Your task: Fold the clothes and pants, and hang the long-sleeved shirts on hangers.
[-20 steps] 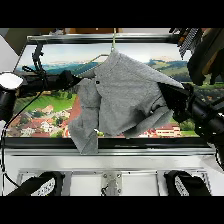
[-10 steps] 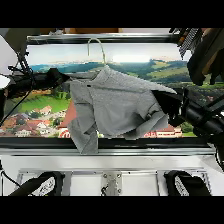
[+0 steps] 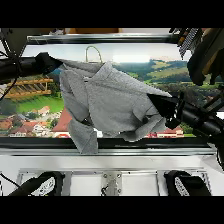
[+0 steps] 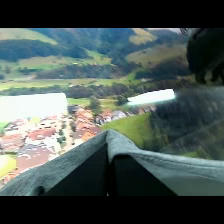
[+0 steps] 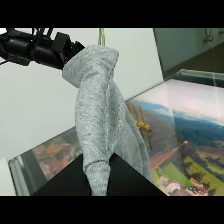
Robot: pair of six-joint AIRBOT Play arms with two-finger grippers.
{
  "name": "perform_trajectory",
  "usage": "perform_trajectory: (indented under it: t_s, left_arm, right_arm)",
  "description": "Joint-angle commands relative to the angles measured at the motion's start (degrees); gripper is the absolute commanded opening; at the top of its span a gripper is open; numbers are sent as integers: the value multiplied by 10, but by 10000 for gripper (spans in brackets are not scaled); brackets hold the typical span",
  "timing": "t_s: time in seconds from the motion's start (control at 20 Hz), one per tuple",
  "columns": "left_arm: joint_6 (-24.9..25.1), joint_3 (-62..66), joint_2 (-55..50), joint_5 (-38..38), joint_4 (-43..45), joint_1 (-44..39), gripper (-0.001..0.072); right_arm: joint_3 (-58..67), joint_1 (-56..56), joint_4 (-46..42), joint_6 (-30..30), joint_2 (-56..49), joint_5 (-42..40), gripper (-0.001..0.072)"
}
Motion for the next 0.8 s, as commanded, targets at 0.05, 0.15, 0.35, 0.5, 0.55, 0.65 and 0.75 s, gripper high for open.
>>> perform_trajectory:
  t_s: [0.05,0.15,0.35,0.5,0.55,0.65,0.75]
  left_arm:
    - [0,56,1,-63,-2,-73,12]
    - [-2,66,1,-64,19,-98,12]
    - [0,87,1,-102,23,-131,12]
    - [-1,88,1,-116,45,-132,12]
    - [0,88,1,-126,57,-131,12]
    - [-1,88,3,-138,62,-126,225]
    - [-2,89,14,-125,62,-110,719]
  right_arm:
    - [22,36,-7,-2,-5,-51,16]
    - [31,46,13,-2,-13,-52,16]
    - [42,72,26,-2,-18,-106,17]
    - [42,73,46,-2,-16,-109,16]
    - [42,73,59,-3,-17,-110,17]
    - [45,73,74,-33,-17,-111,16]
    - [52,73,85,-56,-16,-120,17]
